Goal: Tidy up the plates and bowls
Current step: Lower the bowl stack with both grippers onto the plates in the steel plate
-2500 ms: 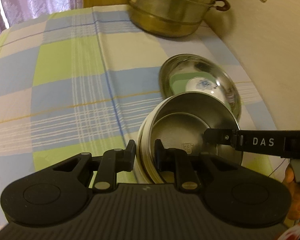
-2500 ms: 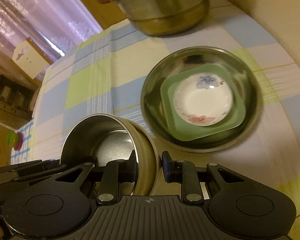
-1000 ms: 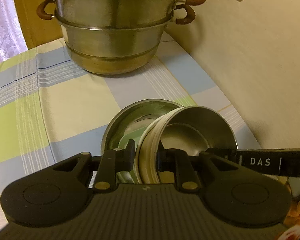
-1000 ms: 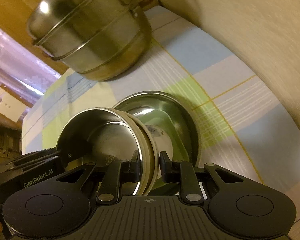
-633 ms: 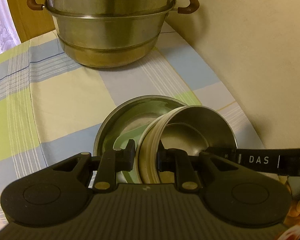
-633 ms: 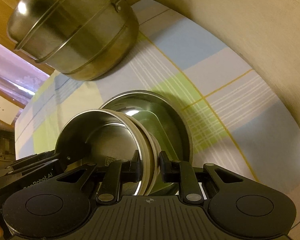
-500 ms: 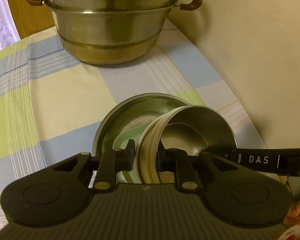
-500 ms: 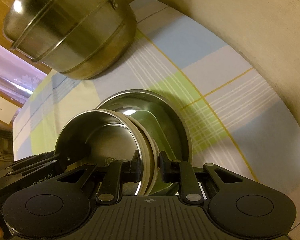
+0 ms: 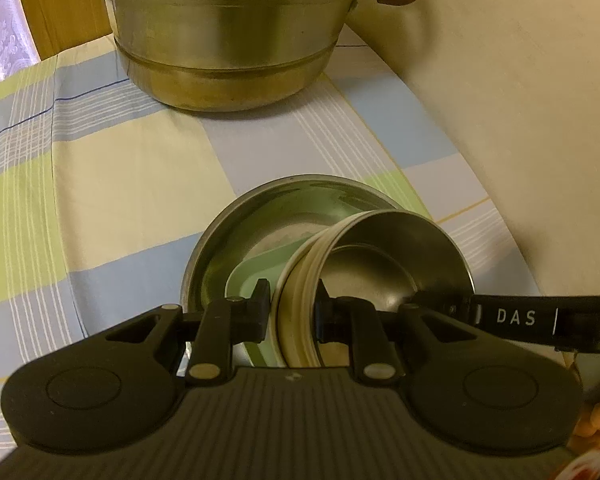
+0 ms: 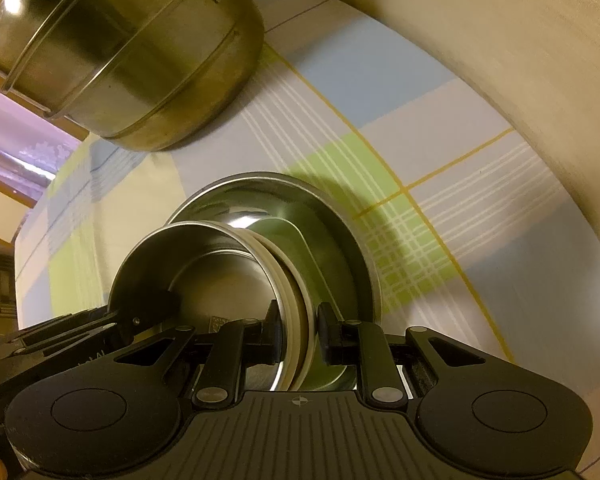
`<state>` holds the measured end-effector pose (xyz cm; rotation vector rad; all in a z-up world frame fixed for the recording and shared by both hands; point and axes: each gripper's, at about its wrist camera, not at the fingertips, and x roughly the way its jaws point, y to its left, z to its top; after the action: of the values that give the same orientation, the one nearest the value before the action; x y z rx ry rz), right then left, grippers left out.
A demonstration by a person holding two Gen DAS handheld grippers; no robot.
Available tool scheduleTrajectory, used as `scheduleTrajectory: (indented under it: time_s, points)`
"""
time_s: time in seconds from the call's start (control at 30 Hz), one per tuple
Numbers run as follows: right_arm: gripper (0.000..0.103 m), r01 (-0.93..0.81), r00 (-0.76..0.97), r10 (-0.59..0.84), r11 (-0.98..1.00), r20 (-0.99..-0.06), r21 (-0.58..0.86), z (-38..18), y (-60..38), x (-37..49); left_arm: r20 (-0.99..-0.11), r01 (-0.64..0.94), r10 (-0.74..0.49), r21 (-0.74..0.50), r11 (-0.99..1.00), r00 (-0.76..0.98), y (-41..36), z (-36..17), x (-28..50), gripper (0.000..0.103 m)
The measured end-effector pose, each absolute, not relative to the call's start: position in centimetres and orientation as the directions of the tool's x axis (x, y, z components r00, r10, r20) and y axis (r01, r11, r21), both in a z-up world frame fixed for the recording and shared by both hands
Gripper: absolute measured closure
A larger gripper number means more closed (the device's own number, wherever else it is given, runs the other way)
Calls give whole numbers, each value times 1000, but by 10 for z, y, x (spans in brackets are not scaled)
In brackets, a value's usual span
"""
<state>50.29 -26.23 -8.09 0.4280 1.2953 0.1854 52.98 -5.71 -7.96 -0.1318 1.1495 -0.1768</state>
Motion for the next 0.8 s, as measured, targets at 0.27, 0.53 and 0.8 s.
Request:
scheduleTrajectory:
  time_s: [0.27, 0.53, 0.8]
  points:
    - [84, 81, 265, 363, 915, -893, 396, -79, -259, 506, -894, 63, -215, -207, 976, 393, -53, -81, 531, 84]
    - [84, 31, 281, 353, 926, -892, 376, -77, -253, 505, -884, 69, -244, -236, 969, 398, -47, -84, 528, 84]
    - [82, -1, 310, 368, 922, -877, 386, -77, -254, 499, -866, 86, -256, -243, 966, 428, -44, -78, 524, 83]
